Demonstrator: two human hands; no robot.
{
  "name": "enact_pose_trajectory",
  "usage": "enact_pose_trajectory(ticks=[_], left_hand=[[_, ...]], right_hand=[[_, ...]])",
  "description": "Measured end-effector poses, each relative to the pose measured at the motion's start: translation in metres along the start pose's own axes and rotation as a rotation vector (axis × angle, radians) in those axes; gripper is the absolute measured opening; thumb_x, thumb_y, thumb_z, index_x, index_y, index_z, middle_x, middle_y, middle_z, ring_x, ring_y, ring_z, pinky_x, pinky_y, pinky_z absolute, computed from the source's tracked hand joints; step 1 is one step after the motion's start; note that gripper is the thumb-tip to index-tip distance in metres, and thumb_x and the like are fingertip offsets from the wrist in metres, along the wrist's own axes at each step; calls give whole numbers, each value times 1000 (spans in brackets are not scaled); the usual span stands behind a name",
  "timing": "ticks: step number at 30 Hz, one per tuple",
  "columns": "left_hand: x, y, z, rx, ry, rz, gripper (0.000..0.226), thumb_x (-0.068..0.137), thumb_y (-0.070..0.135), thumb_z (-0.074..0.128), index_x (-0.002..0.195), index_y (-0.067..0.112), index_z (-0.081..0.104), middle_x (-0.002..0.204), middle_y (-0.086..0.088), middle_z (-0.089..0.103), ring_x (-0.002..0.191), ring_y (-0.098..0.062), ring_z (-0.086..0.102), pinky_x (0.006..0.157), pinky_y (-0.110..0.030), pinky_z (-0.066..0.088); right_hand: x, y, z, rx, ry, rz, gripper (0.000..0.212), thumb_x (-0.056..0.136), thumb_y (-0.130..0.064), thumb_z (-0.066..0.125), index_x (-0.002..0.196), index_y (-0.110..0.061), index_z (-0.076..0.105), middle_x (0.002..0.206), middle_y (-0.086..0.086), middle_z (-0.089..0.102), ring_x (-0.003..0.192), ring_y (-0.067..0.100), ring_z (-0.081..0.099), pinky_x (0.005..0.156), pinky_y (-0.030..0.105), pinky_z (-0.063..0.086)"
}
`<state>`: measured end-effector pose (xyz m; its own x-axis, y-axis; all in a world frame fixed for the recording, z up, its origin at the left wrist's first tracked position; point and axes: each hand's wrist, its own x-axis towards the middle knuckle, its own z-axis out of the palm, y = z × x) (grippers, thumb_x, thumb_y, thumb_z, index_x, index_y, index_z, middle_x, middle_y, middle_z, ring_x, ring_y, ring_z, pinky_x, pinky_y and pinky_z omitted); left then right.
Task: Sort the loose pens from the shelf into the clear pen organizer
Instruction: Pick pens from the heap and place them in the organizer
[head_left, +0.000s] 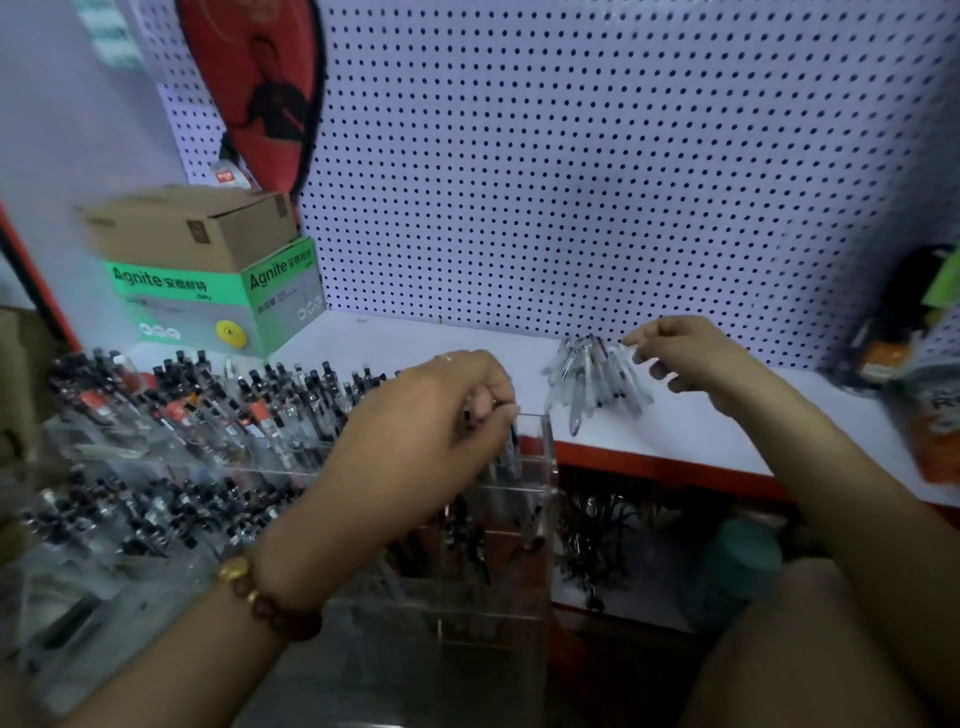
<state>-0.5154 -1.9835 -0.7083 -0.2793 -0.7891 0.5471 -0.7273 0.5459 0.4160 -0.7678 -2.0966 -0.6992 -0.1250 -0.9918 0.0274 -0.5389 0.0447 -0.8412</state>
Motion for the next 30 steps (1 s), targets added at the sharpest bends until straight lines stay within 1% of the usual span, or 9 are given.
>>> enact_pose_trajectory(ticks=[3,6,9,11,15,19,21,24,30], left_hand=[[28,7,5,3,-36,8,5,89,36,54,86,33,56,78,16,56,67,-5,54,56,-23,39],[56,10,20,-23,-79,-11,6,90,30,55,85,32,56,77,16,56,69,-7,55,59,-24,39],[77,10,34,22,-112,-9,4,91,29,55,88,31,56,78,15,56,72,-2,53,61,-23,36],[90,8,41,40,-113,-3,2,92,31,54,91,32,55,82,13,58,66,2,49,58,-17,32],[114,3,52,65,-161,-12,3,92,30,53,92,30,56,85,12,60,68,2,50,60,-15,35],[130,-5,65,81,-216,-33,4,92,28,53,91,30,56,86,11,61,74,-1,54,63,-16,39],[132,-8,70,77,-235,-43,5,91,27,53,89,31,56,85,11,62,78,-3,57,65,-19,42],[131,-11,73,59,-243,-49,6,90,27,55,86,32,56,83,12,63,76,-2,57,64,-20,42],[140,-10,73,-261,-228,-140,19,96,36,50,110,29,61,101,18,61,88,10,53,79,-9,41]], right_hand=[[38,31,-4,-108,96,83,28,95,-1,46,118,10,56,91,7,58,67,19,40,55,26,32],[54,59,7,-278,60,89,36,95,-16,55,109,17,59,95,34,58,75,37,56,65,40,45],[61,73,14,-416,-24,75,38,94,-28,59,67,-5,46,67,12,45,63,24,47,56,31,32],[68,74,15,-456,-49,65,27,92,-23,59,75,-8,43,74,7,44,71,22,46,57,29,31],[75,69,20,-515,-132,89,25,85,-15,59,69,-12,39,64,1,40,56,13,38,50,26,28],[80,71,26,-618,-130,128,18,94,-20,48,103,-7,39,76,0,45,63,12,43,53,28,33],[83,75,23,-645,-142,136,16,97,-20,43,89,-6,42,73,1,44,60,13,41,54,28,32],[82,74,9,-543,-163,158,30,100,-16,36,70,-10,38,66,4,41,53,14,35,48,26,28],[44,36,-4,48,-111,-163,21,103,-22,34,82,-20,37,62,-1,35,43,6,29,40,18,27]])
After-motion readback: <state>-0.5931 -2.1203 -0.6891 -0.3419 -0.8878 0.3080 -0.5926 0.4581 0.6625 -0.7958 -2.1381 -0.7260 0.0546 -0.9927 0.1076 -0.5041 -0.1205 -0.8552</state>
